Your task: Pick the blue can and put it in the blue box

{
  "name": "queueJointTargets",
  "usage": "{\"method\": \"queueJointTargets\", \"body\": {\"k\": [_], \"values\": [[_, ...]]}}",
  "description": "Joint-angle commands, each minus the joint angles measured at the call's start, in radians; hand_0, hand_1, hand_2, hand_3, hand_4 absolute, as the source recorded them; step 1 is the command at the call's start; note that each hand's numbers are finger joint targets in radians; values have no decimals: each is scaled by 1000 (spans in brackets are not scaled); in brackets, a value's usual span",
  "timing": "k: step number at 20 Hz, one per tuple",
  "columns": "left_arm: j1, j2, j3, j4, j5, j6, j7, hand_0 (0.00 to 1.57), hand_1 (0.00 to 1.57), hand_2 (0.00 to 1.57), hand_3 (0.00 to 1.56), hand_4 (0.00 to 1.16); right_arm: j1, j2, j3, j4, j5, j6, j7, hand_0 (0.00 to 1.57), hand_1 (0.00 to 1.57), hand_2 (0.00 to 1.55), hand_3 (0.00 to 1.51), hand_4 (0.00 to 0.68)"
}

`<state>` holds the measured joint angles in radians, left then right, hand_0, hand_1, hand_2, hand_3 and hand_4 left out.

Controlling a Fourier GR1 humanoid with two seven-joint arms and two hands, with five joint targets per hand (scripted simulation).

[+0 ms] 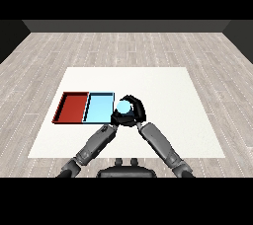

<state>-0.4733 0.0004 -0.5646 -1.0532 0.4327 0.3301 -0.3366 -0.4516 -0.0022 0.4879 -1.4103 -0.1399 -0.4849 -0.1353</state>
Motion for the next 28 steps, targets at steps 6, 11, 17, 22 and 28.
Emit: {"method": "queueJointTargets", "body": {"k": [6, 11, 17, 22, 28], "values": [[5, 0, -73, 19, 246, 83, -128, 1437, 1437, 1407, 1215, 625, 55, 2, 31, -63, -82, -11, -53, 1455, 1455, 1445, 1387, 615], [-3, 0, -68, 49, 247, 75, -148, 1571, 1571, 1571, 1516, 935, 41, 2, 68, -6, -145, -60, -110, 1456, 1456, 1442, 1398, 627], [-87, 0, -27, 140, 255, 25, -249, 1571, 1571, 1571, 1512, 1105, 45, -10, -23, -32, -150, 61, -62, 1388, 1388, 1417, 1374, 528], [-54, 0, -53, 123, 265, 71, -313, 1571, 1571, 1571, 1535, 1122, 3, -29, 26, -6, -92, 56, -11, 0, 0, 0, 0, 0], [-11, 0, -88, 80, 273, 82, -314, 1571, 1571, 1571, 1528, 1133, 86, -65, -13, -103, -71, 138, 47, 0, 0, 0, 0, 0]]}}
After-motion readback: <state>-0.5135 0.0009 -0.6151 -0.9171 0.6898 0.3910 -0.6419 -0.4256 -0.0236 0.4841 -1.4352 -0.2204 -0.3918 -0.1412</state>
